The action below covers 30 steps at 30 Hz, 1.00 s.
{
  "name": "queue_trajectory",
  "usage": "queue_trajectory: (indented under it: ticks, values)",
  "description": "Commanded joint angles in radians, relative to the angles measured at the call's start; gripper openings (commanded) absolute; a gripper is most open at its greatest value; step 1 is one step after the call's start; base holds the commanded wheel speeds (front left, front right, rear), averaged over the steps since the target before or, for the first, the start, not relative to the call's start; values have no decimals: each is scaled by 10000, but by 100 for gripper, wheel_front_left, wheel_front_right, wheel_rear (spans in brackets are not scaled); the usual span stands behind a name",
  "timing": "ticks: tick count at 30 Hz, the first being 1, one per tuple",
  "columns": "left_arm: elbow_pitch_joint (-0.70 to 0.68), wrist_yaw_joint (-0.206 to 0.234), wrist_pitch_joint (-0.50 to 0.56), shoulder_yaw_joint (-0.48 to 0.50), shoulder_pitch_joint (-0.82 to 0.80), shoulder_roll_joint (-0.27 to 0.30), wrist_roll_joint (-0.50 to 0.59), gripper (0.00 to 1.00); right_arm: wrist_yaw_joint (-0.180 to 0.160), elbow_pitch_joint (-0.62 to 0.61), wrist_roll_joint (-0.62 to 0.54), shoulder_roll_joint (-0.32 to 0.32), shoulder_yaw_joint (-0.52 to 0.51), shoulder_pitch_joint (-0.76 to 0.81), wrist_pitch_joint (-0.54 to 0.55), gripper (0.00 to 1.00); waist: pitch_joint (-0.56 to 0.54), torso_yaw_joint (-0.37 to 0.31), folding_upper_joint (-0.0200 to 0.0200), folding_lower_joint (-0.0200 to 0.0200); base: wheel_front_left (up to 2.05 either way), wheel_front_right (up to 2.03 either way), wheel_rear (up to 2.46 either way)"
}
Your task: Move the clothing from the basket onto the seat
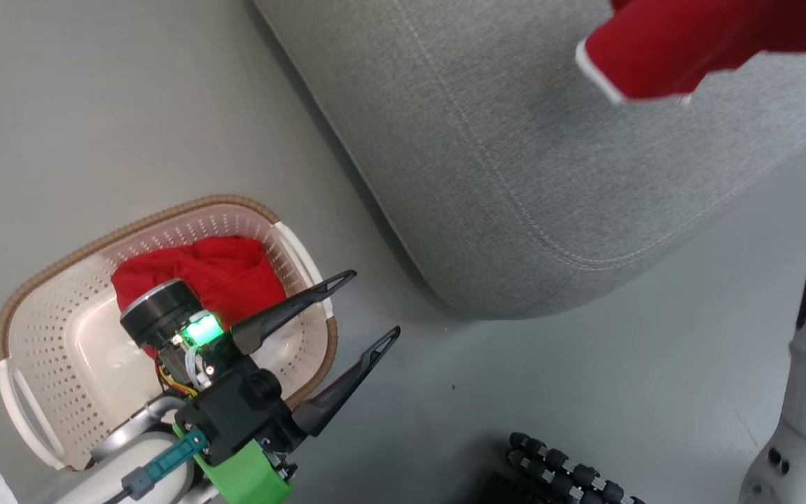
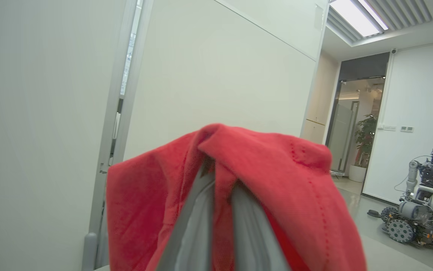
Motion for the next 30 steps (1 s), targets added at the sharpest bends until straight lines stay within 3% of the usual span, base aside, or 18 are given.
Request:
queue_trajectory:
  ticks: [1, 9, 18, 19, 20, 21, 26, 30]
  values:
    - [-79, -42, -65, -11, -355, 155, -60, 100, -15, 141, -177, -7, -298, -550, -35, 0, 1411, 1155, -1, -2, 0, 0, 0]
    - [-224, -43, -239, -405, -1345, 390, -188, 100, -15, 1546, -1909, -11, -1906, -2309, -33, 0, 2464, 2002, -1, -2, 0, 0, 0]
    - [30, -43, -354, -855, -1812, 346, -192, 100, -15, 4180, -3056, -13, -3240, -2705, -35, 2, 2697, 2477, -1, -2, 0, 0, 0]
    - [88, -44, -358, -874, -1805, 311, -219, 100, -15, 4413, -3116, -16, -3331, -2651, -35, 16, 2653, 2494, -1, -2, 0, 0, 0]
    - [142, -44, -342, -880, -1804, 281, -228, 100, -15, 4619, -3097, -21, -3418, -2593, -35, 40, 2599, 2505, -1, -2, 0, 0, 0]
    - [165, -44, -346, -856, -1820, 216, -217, 100, -17, 4781, -3083, -22, -3554, -2521, -35, 100, 2523, 2515, -1, -2, 0, 0, 0]
    - [292, -44, -345, -661, -1621, -144, -374, 100, -17, 4718, -2815, -8, -3485, -1840, -35, 100, 1933, 2538, -1, -2, 0, 0, 0]
    - [646, 50, -342, -296, -1133, -569, -597, 100, -15, 4386, -2423, -5, -2479, -784, -35, 100, 1136, 2569, -1, -2, 0, 0, 0]
